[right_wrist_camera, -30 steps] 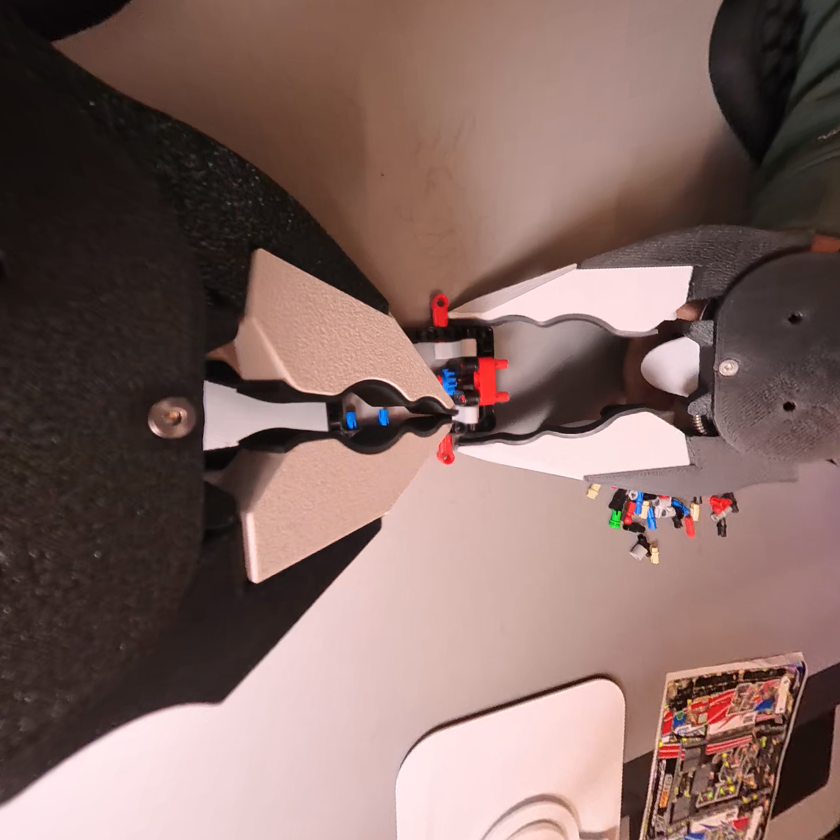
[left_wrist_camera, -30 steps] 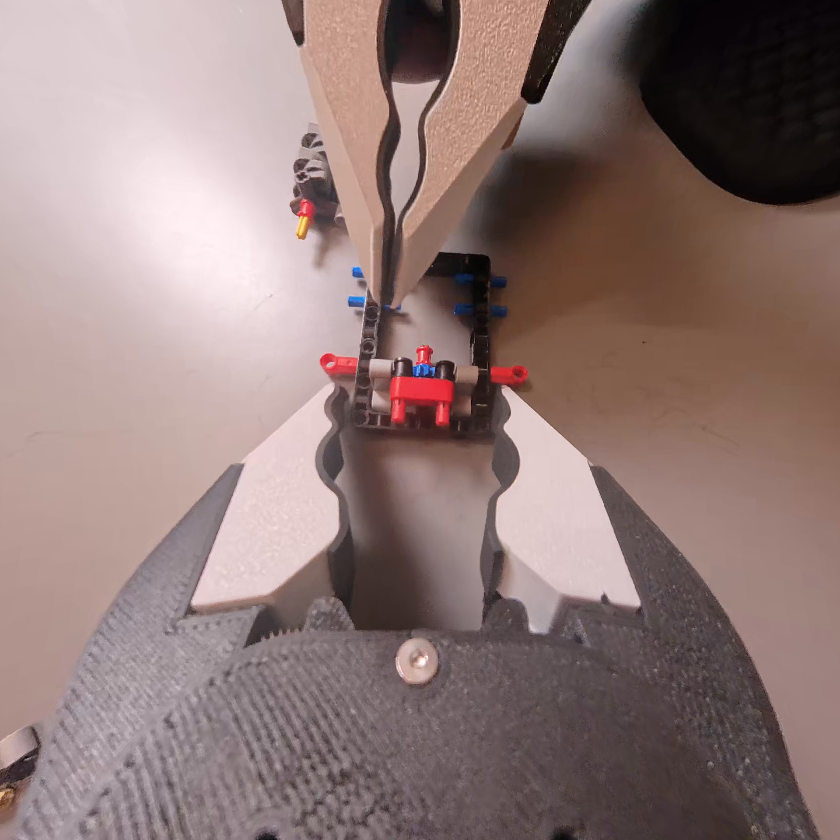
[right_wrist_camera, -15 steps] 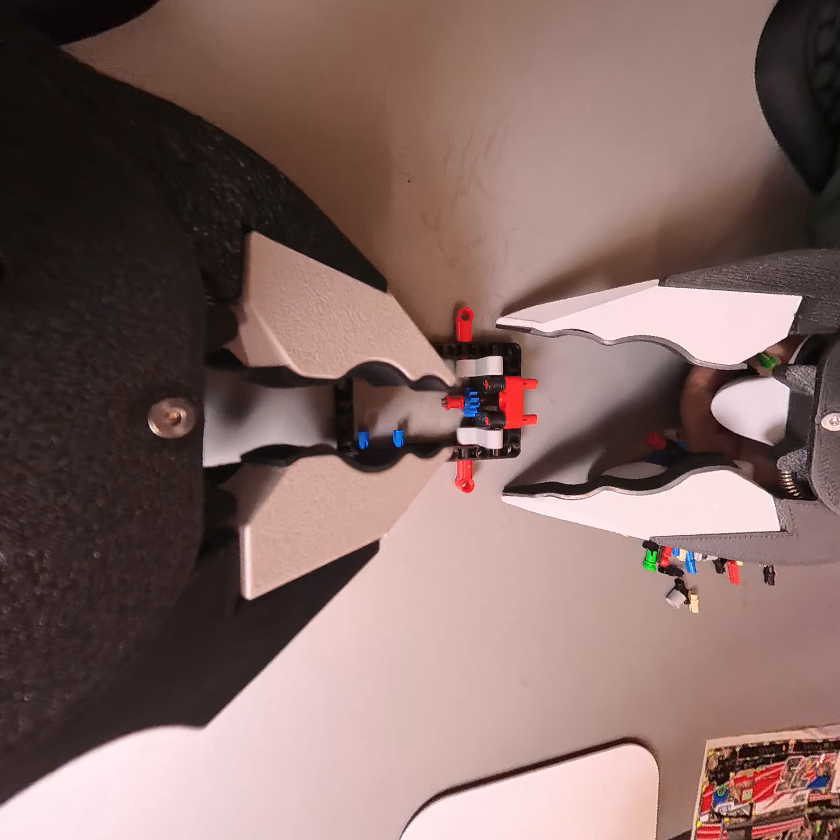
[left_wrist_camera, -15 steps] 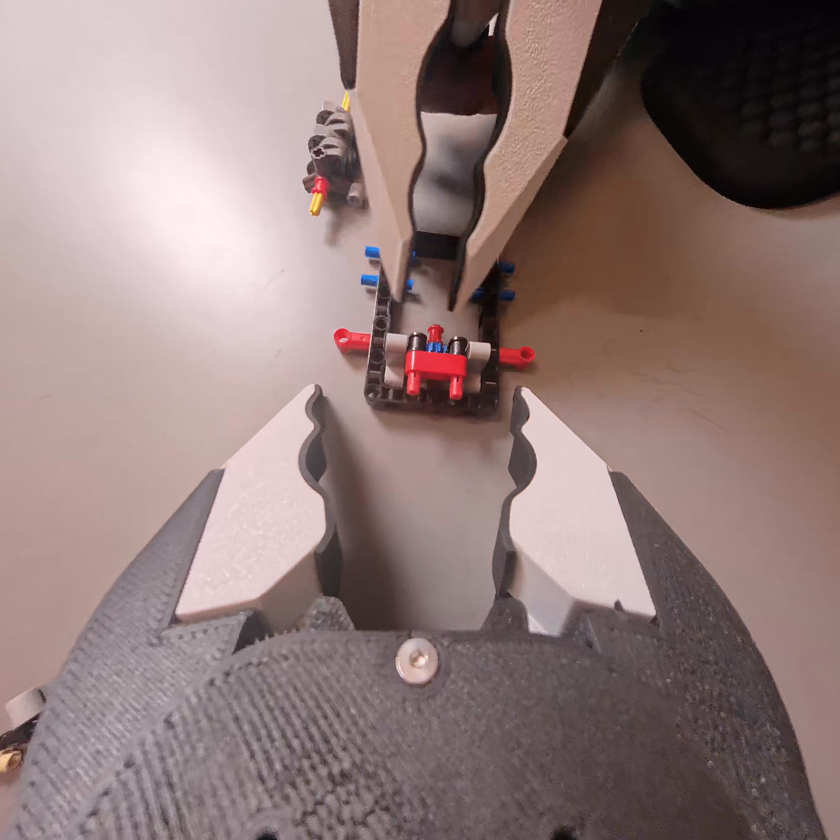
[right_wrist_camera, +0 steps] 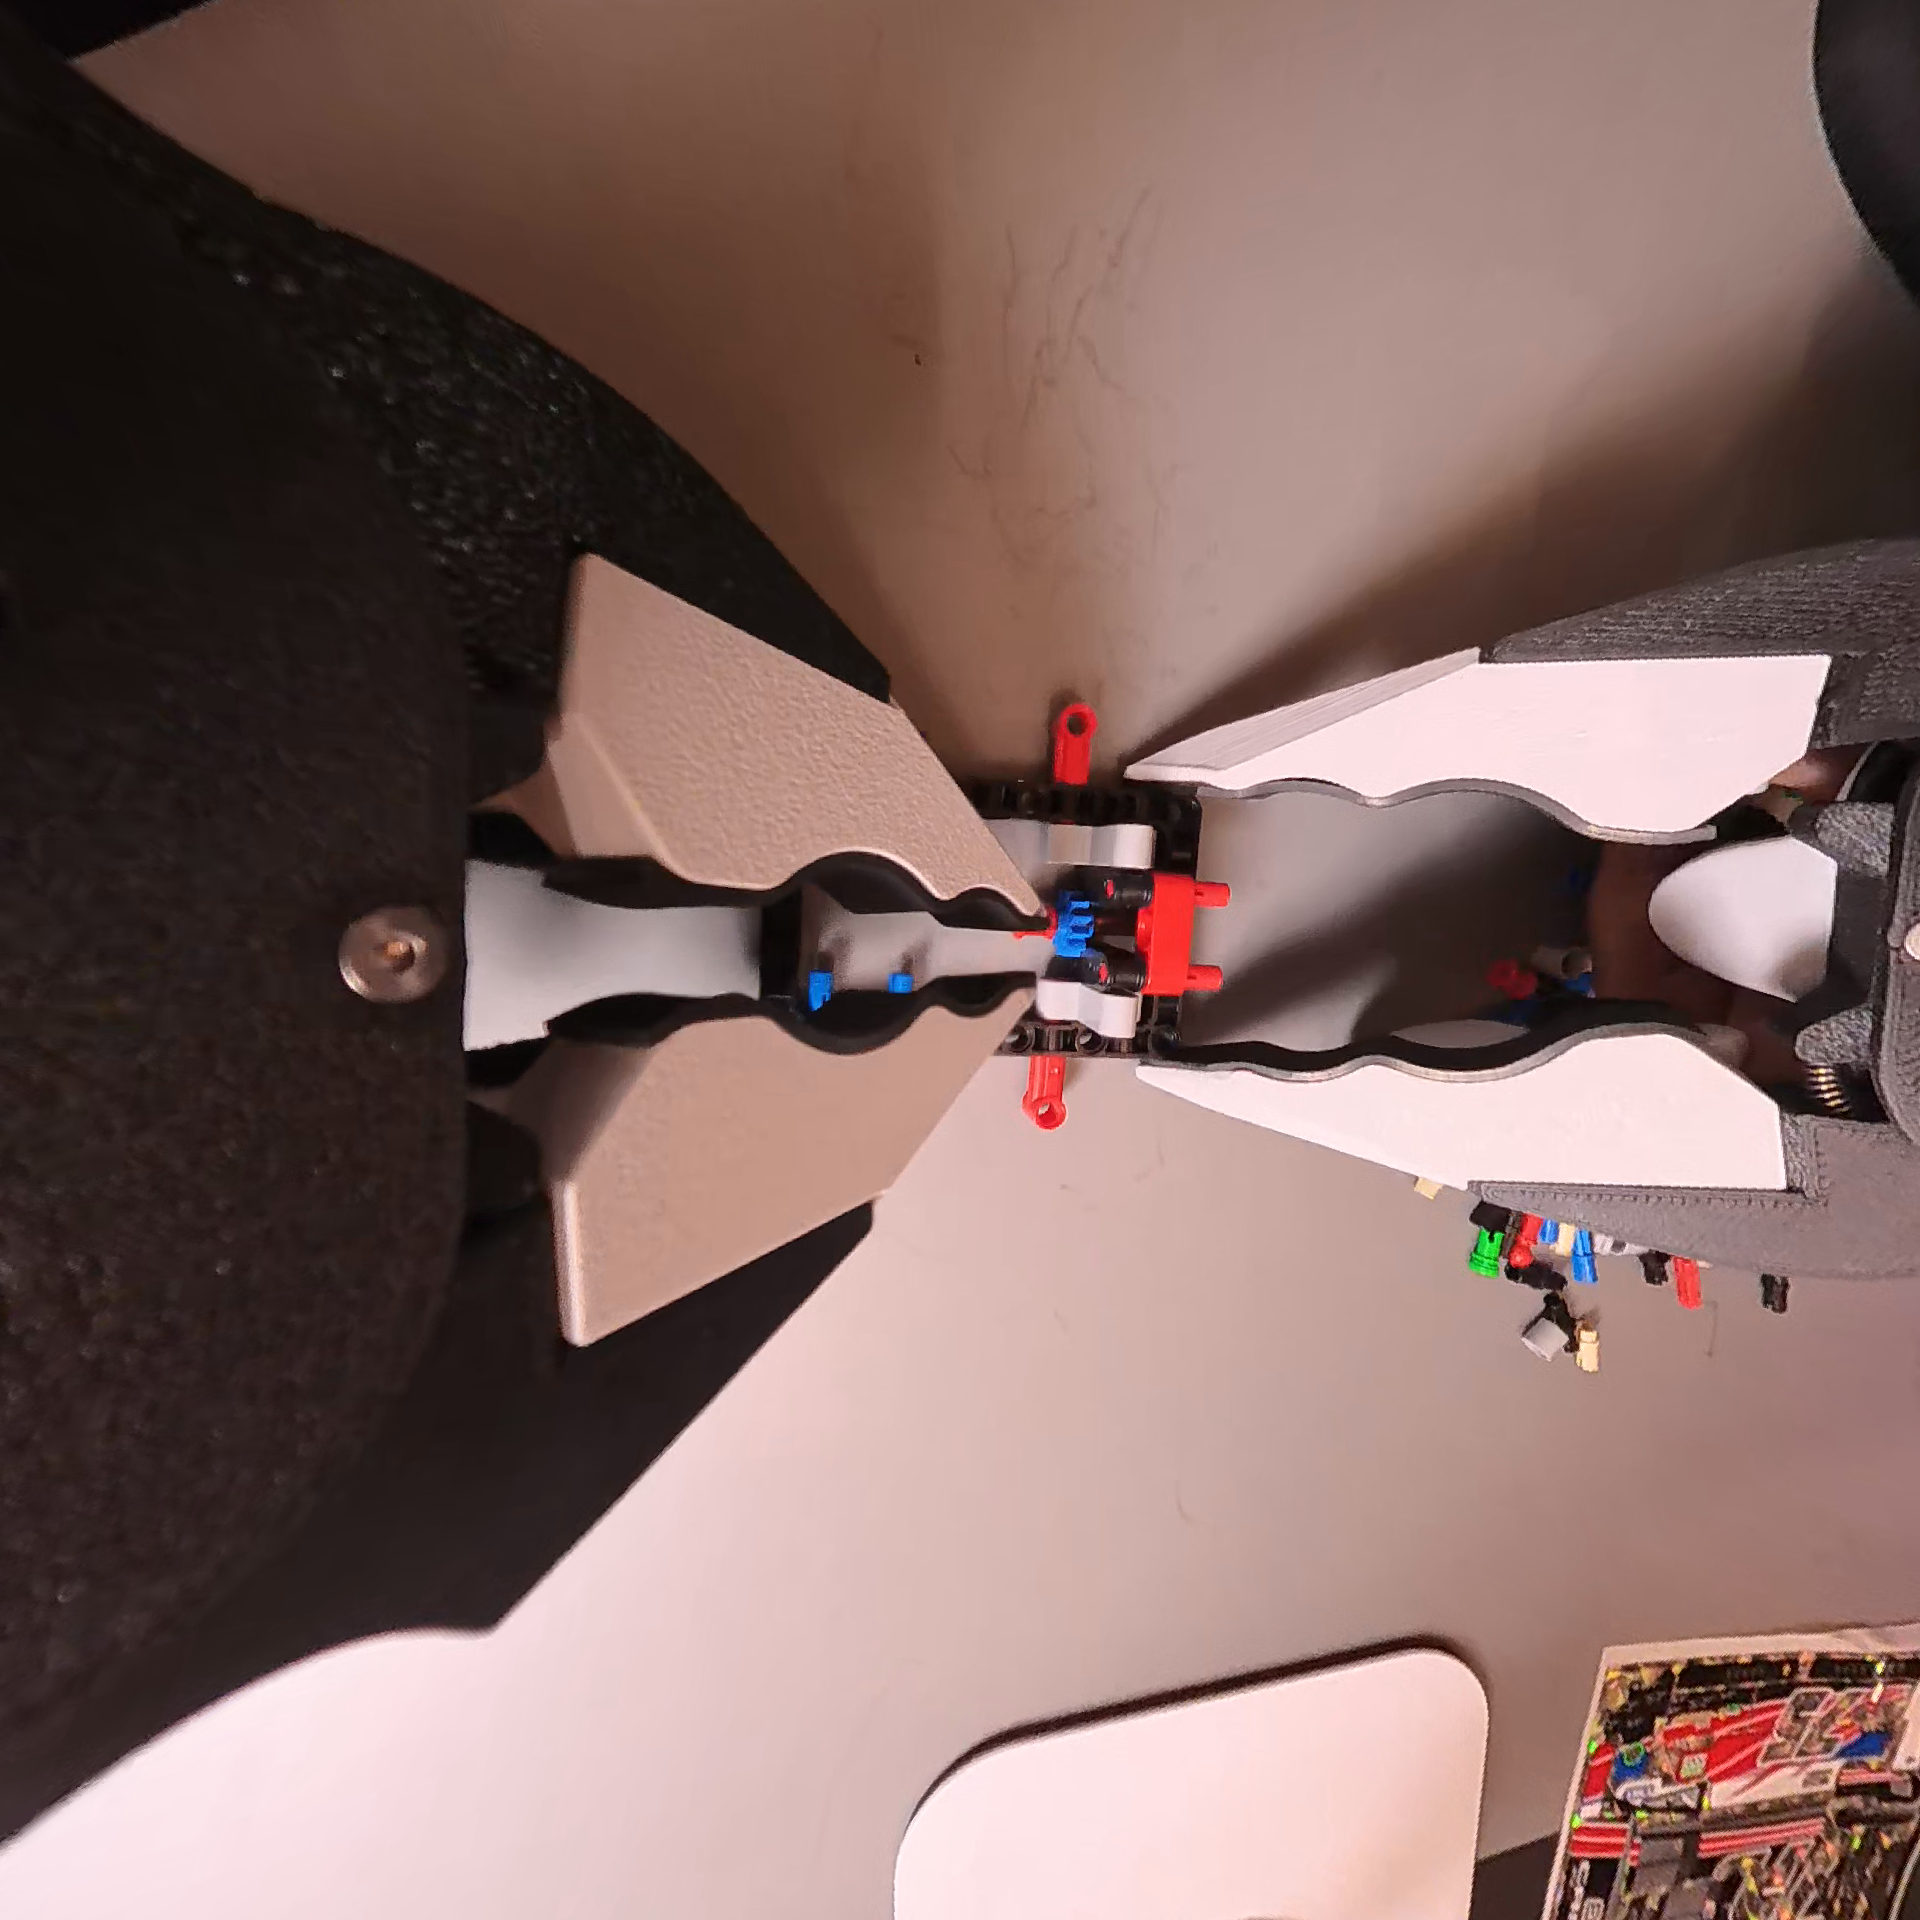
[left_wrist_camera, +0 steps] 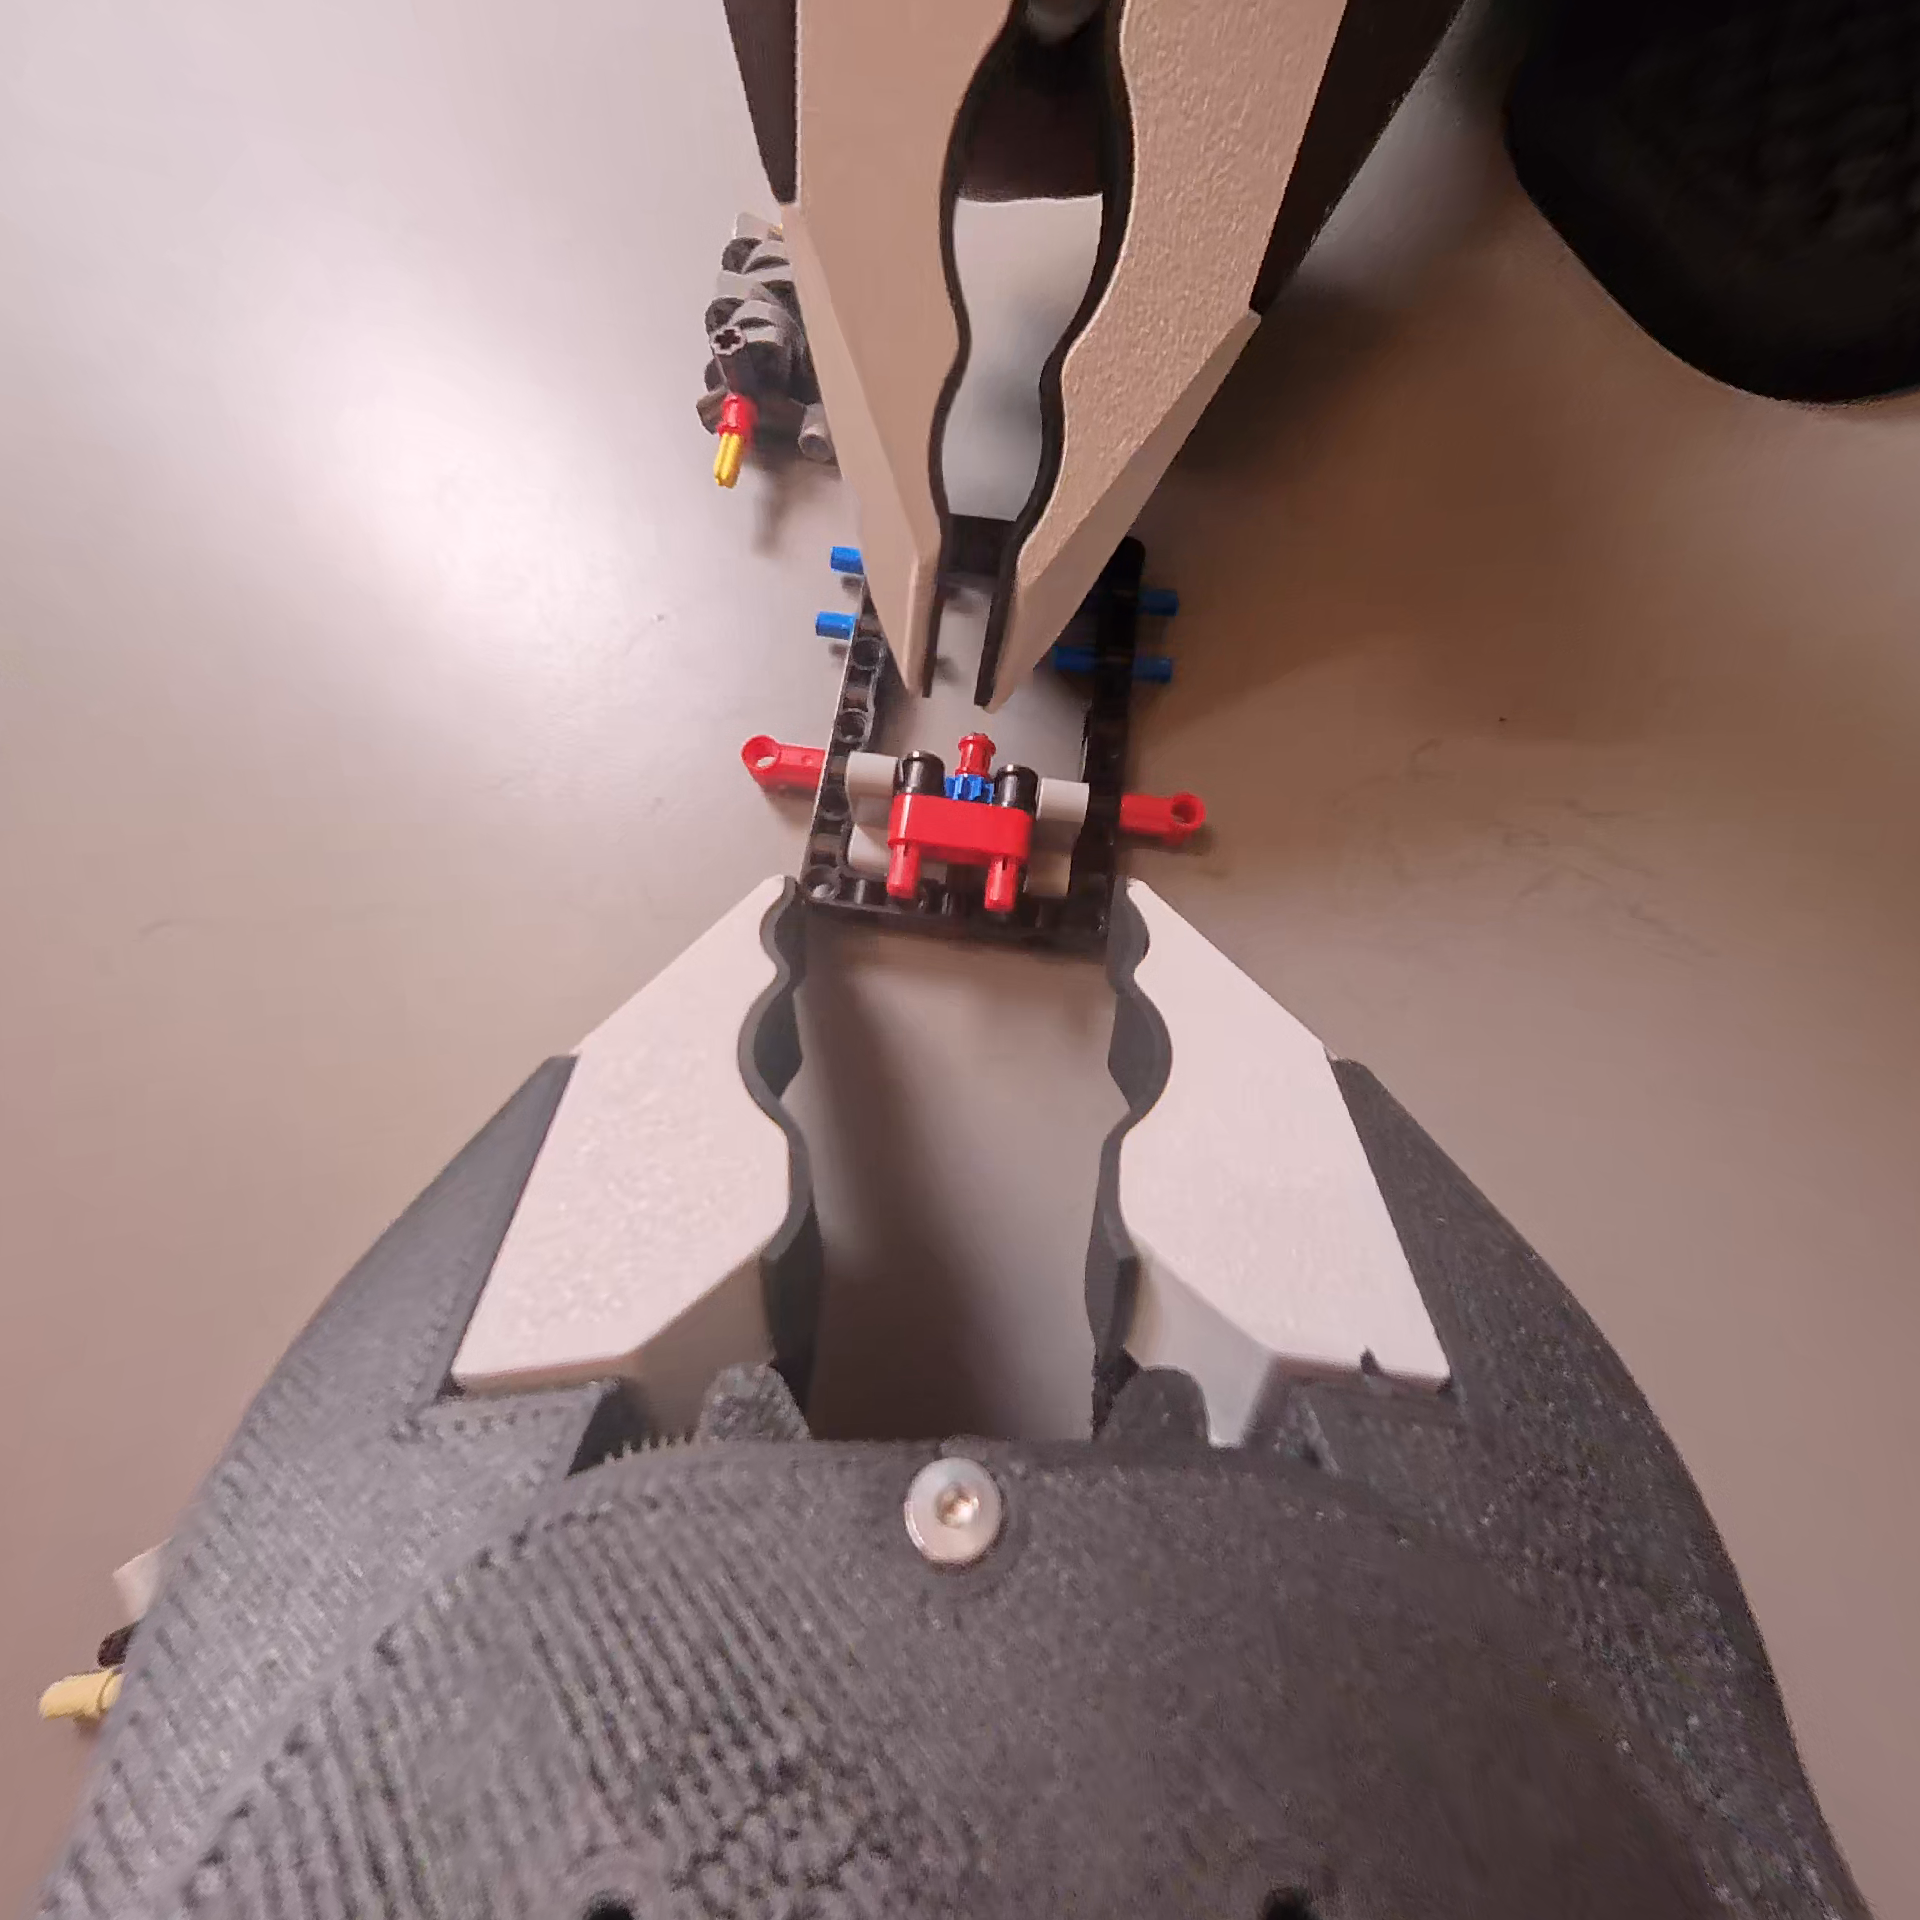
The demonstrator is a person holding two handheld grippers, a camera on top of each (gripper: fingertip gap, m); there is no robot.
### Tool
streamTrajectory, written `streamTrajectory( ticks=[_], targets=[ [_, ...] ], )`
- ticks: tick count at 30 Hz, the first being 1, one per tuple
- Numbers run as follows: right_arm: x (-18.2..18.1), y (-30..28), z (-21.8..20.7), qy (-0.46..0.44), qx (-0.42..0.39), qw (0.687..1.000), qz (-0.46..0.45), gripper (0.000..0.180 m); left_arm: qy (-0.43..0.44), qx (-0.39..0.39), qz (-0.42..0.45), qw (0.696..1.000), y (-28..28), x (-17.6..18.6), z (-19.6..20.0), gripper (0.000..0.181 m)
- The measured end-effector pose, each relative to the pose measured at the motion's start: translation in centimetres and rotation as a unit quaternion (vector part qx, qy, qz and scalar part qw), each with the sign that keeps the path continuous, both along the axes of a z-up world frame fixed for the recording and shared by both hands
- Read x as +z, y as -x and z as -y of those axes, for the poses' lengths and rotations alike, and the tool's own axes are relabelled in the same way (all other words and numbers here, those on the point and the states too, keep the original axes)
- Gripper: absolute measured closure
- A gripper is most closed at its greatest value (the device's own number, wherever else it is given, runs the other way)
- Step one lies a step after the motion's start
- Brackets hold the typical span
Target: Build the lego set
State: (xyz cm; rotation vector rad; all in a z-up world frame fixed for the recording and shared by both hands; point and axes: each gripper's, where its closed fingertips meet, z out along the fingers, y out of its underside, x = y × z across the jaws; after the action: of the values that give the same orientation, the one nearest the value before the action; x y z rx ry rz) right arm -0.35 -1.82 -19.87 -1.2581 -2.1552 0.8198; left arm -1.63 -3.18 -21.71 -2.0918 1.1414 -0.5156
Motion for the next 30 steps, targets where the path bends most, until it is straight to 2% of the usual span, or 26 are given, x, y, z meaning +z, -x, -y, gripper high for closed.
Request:
streamTrajectory(
  ticks=[11,15,17,21,30],
  targets=[
    [-0.1,-0.7,0.3,-0.006,0.015,1.000,0.014,0.171,0.026,-0.027,0.021,0.999,0.6,1.2,1.5,0.115],
    [0.0,-0.6,0.6,0.000,0.019,1.000,0.015,0.170,0.029,-0.017,0.037,0.999,0.6,0.9,0.9,0.103],
    [0.0,-0.6,0.8,0.010,0.020,1.000,0.018,0.169,0.028,-0.026,0.023,0.999,0.2,0.2,0.9,0.104],
    [-0.3,-0.7,1.1,0.017,0.023,0.999,0.029,0.168,0.015,-0.025,0.002,1.000,-0.1,0.0,0.6,0.123],
    [-0.2,-1.2,1.0,0.009,0.021,0.999,0.045,0.169,-0.047,-0.024,-0.034,0.998,-0.6,0.7,0.2,0.123]
  ],
)
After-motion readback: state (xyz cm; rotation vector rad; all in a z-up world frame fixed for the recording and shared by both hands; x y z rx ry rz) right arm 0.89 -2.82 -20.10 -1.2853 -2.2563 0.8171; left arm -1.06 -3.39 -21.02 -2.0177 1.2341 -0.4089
